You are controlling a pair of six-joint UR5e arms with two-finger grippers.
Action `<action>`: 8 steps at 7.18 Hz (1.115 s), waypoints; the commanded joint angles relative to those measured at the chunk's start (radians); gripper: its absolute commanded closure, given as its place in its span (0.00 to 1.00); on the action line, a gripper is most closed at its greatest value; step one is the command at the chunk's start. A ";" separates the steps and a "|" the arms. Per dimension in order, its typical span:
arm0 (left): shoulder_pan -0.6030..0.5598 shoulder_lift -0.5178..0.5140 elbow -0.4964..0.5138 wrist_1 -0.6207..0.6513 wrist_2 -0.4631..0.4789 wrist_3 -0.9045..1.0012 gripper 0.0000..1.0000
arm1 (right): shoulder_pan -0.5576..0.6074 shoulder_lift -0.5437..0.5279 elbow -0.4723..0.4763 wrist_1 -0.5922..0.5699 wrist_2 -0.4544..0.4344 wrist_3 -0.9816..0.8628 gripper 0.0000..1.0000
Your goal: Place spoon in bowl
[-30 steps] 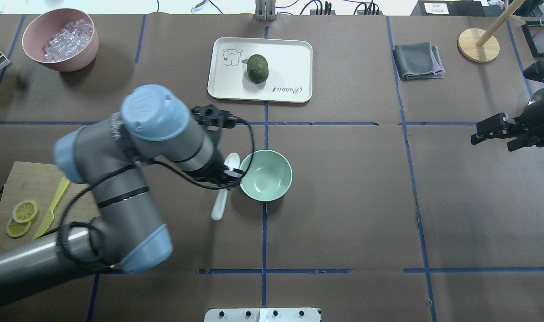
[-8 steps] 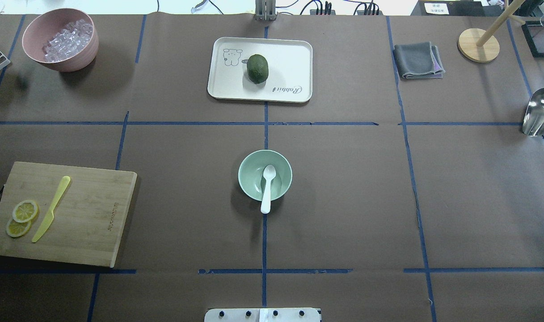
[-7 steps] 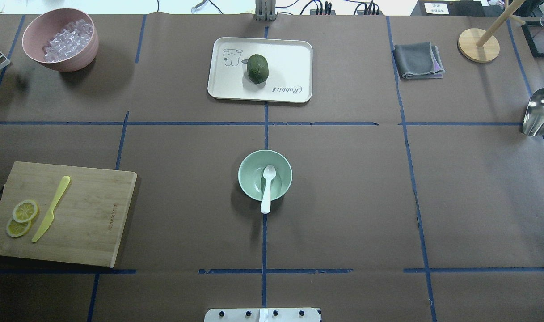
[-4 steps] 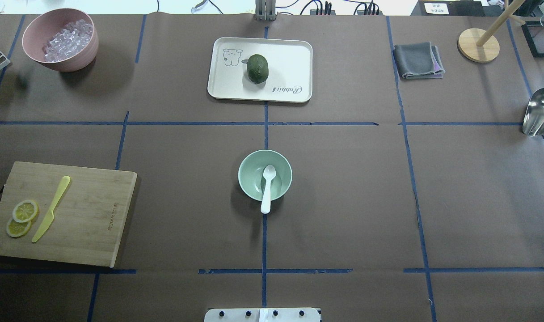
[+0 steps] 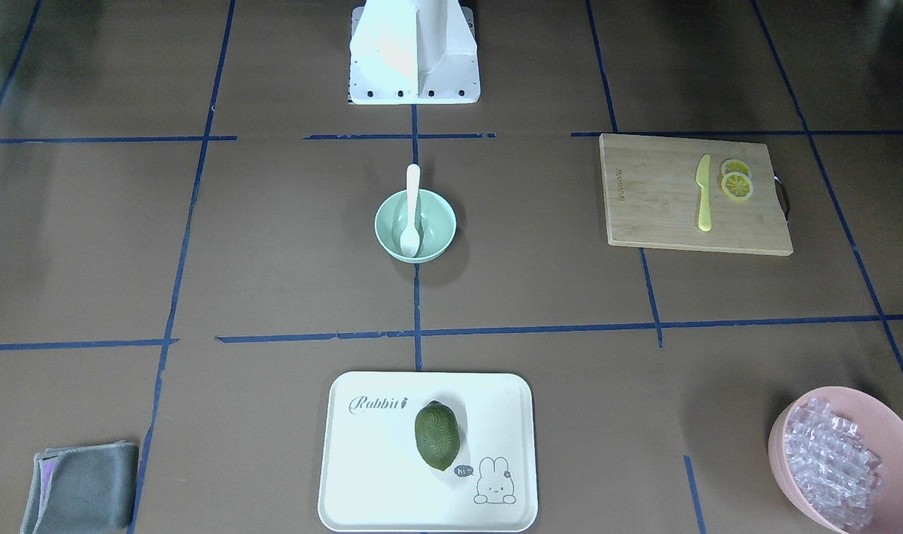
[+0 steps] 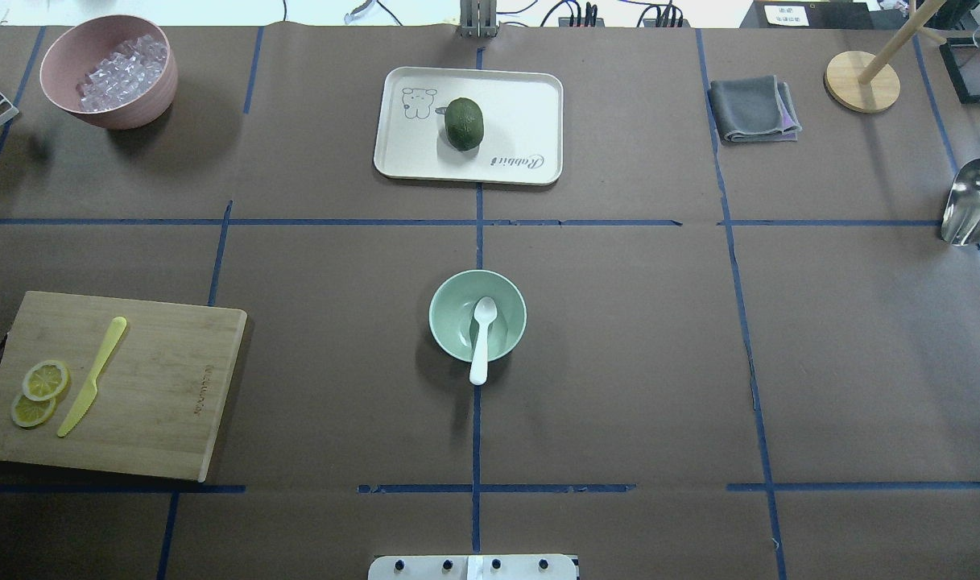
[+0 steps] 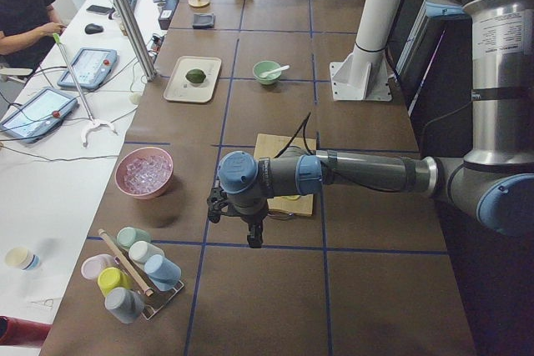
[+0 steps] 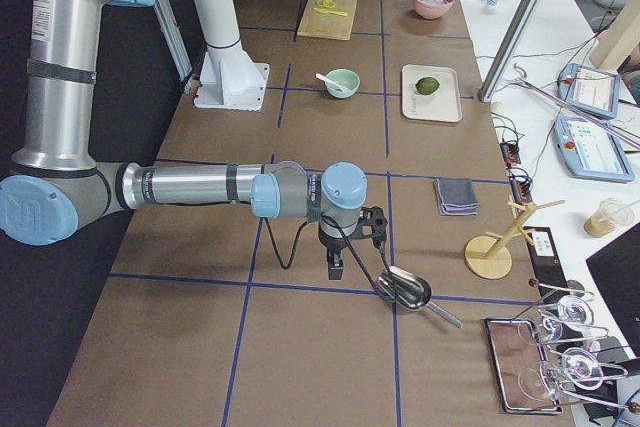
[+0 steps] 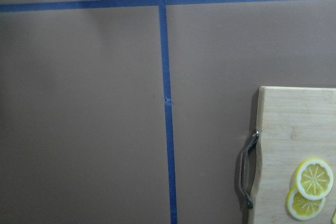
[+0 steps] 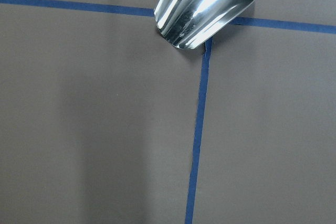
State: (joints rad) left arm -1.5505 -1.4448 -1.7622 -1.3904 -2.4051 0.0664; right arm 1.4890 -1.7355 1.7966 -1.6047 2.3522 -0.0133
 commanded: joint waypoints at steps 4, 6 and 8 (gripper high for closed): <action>0.001 -0.003 -0.014 -0.021 0.035 0.013 0.00 | -0.001 0.014 -0.028 0.002 -0.002 0.001 0.00; 0.003 0.036 0.003 -0.144 0.035 0.009 0.00 | -0.001 0.037 -0.048 0.005 -0.001 0.001 0.00; 0.003 0.053 0.021 -0.218 0.034 0.003 0.00 | -0.001 0.085 -0.088 -0.007 0.005 0.004 0.00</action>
State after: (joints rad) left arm -1.5474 -1.4045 -1.7518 -1.5580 -2.3710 0.0755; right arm 1.4880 -1.6816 1.7330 -1.6034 2.3522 -0.0109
